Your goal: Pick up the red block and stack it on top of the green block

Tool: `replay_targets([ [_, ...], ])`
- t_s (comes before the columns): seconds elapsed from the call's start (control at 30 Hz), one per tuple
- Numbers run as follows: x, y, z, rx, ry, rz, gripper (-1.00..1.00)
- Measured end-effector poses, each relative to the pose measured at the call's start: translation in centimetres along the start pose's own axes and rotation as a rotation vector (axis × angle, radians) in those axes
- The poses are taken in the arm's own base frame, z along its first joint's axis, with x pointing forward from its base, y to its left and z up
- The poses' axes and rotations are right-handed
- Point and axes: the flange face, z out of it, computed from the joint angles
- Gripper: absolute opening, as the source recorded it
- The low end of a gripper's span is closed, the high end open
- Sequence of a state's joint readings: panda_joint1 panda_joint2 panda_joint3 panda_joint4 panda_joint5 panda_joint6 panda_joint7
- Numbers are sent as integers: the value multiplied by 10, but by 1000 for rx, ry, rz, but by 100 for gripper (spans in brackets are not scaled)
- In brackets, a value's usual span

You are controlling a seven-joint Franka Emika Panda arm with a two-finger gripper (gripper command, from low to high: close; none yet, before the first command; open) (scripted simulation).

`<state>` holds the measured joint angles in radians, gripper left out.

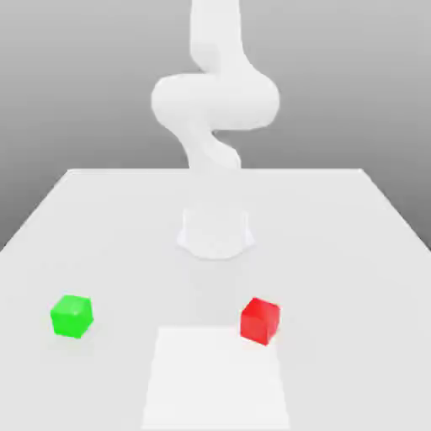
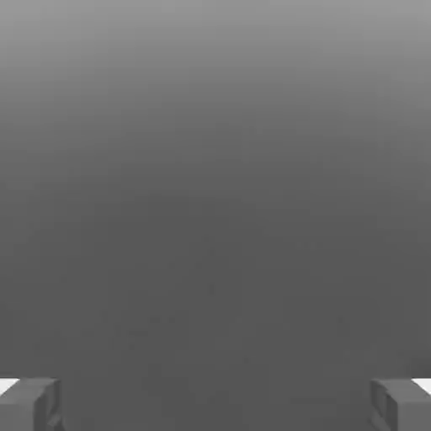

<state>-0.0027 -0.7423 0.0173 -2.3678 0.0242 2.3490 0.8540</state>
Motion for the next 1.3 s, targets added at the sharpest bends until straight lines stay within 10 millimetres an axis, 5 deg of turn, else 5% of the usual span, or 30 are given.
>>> replay_targets([
  [0.13, -40, 21, 96, -104, -108, 105, 0],
  [0.3, -109, 68, 192, -261, -214, 226, 0],
  [0.63, -273, 222, 320, -638, -321, 438, 0],
  [0.77, -295, 244, 345, -650, -329, 443, 0],
  [0.8, -299, 248, 349, -651, -329, 443, -100],
  [1.03, -299, 248, 350, -650, -328, 443, -100],
  [1.3, -274, 219, 307, -651, -327, 442, -100],
])
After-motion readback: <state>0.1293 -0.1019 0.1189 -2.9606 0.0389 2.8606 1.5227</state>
